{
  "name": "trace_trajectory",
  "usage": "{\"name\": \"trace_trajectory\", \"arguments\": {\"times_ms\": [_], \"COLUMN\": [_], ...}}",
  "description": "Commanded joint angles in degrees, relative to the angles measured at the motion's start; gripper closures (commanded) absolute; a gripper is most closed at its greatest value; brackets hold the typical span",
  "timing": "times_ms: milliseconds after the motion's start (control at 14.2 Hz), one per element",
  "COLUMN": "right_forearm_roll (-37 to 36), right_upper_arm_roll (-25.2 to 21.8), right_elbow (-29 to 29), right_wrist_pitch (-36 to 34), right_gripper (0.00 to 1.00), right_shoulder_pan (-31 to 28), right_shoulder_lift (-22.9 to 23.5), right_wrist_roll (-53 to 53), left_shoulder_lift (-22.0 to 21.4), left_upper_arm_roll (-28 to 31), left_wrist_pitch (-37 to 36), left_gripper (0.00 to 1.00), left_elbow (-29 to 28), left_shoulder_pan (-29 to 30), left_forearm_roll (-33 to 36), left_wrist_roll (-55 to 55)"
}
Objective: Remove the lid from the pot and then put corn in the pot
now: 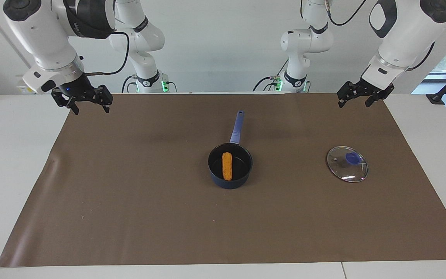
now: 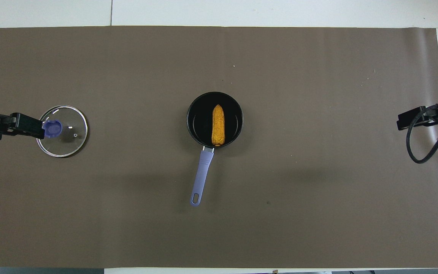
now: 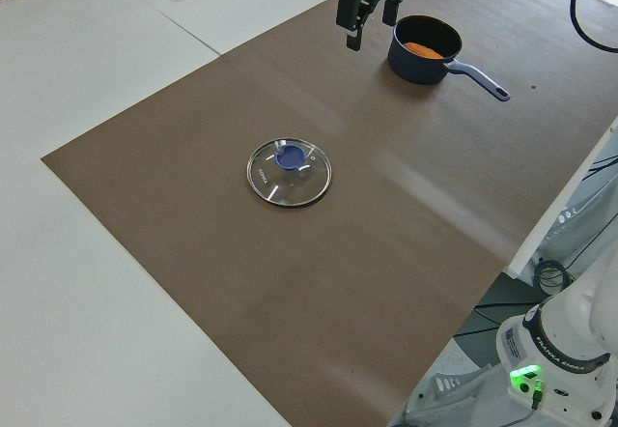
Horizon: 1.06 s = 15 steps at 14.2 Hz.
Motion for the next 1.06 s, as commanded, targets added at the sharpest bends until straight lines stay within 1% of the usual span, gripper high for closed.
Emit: {"name": "trace_trajectory", "arguments": {"times_ms": [0,141,847,988], "right_forearm_roll": [-0.35,-0.35,-0.35,-0.09], "right_upper_arm_roll": [0.39,0.48,0.3,0.39], "right_elbow": [-0.34,-0.25,-0.43,-0.25], "right_wrist_pitch": [-0.69,-0.6,-1.03,0.01], "right_gripper": [0.0,0.0,0.0,0.0], "right_shoulder_pan": [-0.59,-0.59,-1.2,-1.29], "right_shoulder_lift": [-0.63,-0.63,-0.72,-0.63], "right_wrist_roll": [-0.07,-0.07,-0.16,-0.25], "left_shoulder_lift": [-0.19,-0.63,-0.72,-0.63], "left_upper_arm_roll": [0.5,0.33,0.41,0.41], "left_wrist_pitch": [0.68,1.38,2.26,2.26], "left_gripper": [0.0,0.0,0.0,0.0], "left_elbow": [-0.13,-1.1,-1.19,-1.01], "left_shoulder_pan": [-0.43,-0.69,-0.6,-0.6], "left_forearm_roll": [0.51,0.68,0.6,0.6], "left_wrist_roll": [-0.8,-0.01,-0.62,-0.71]}}
